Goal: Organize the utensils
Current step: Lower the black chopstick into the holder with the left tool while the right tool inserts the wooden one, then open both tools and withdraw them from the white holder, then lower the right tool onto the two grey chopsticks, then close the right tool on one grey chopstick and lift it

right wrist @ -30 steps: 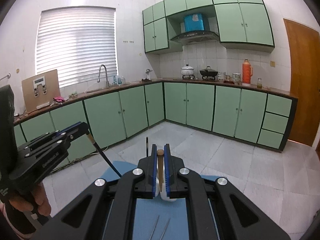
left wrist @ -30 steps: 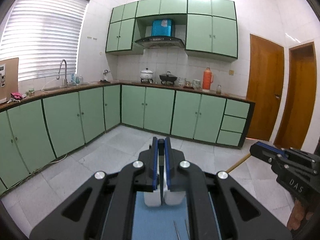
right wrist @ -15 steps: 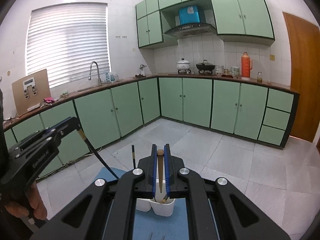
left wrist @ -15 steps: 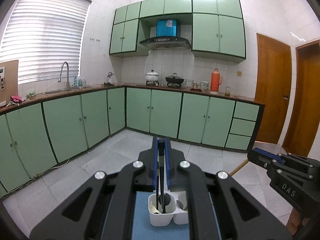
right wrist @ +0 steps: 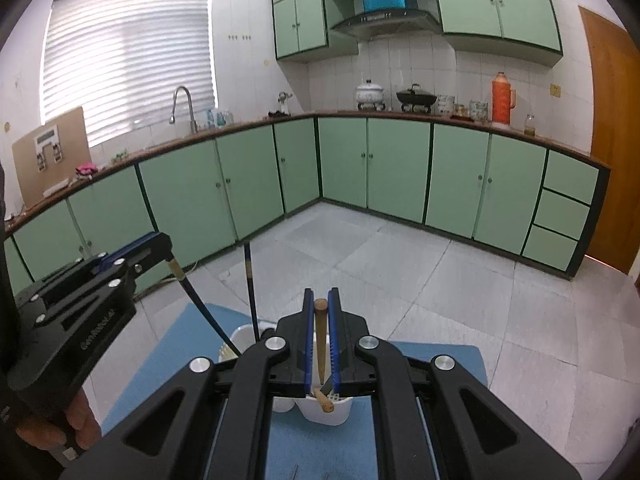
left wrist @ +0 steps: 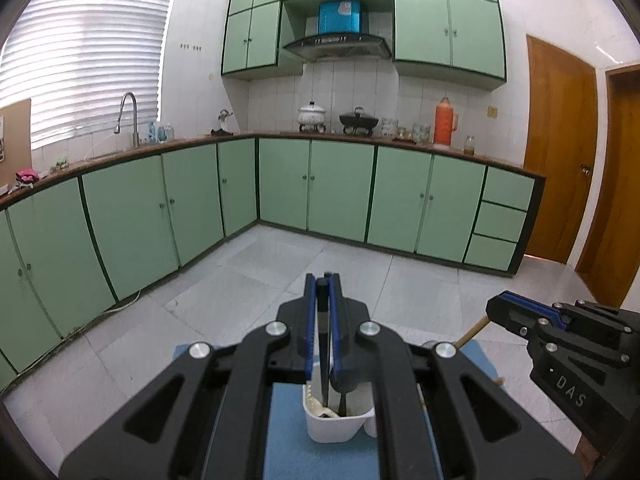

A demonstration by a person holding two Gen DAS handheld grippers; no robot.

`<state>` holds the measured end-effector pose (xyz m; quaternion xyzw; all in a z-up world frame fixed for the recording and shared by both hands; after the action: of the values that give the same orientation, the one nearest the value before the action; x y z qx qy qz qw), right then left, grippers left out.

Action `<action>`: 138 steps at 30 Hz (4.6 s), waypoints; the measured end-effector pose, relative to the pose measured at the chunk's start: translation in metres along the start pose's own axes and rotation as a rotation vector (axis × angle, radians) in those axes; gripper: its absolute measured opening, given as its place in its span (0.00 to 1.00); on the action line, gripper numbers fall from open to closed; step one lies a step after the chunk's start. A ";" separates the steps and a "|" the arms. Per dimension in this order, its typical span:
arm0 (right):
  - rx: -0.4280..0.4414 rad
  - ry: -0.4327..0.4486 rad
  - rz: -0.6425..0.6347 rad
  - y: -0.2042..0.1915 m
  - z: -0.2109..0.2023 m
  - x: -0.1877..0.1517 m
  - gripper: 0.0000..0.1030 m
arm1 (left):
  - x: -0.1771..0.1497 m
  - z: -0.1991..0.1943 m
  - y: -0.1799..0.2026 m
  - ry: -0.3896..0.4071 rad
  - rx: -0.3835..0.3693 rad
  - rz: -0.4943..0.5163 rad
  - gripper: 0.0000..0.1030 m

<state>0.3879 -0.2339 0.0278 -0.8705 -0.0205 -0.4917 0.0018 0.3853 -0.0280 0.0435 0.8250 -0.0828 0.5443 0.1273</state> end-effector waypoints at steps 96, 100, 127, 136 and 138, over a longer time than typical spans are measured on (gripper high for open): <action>-0.125 -0.086 0.022 -0.038 -0.147 -0.373 0.18 | -0.328 -0.175 0.010 -0.276 0.054 -0.032 0.93; -0.124 -0.083 0.016 -0.039 -0.145 -0.373 0.14 | -0.328 -0.174 0.010 -0.278 0.054 -0.035 0.93; -0.123 -0.087 0.067 -0.034 -0.132 -0.367 0.08 | -0.328 -0.162 0.015 -0.283 0.053 -0.044 0.93; -0.133 -0.101 0.096 -0.026 -0.128 -0.362 0.07 | -0.324 -0.156 0.020 -0.279 0.047 -0.052 0.93; -0.136 -0.099 0.100 -0.024 -0.128 -0.361 0.07 | -0.324 -0.156 0.020 -0.279 0.047 -0.052 0.93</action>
<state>0.0919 -0.2247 -0.2155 -0.8919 0.0564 -0.4475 -0.0337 0.1156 -0.0012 -0.1935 0.8974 -0.0657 0.4226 0.1090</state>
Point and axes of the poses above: each gripper's, at about its wrist camera, not at the fingertips, and z roughly the way its jaws point, y to its right, x to its top, the point moved 2 cm from there along z, roughly the way its jaws point, and after that the axes turned 12 degrees about -x, right-handed, at the moved point
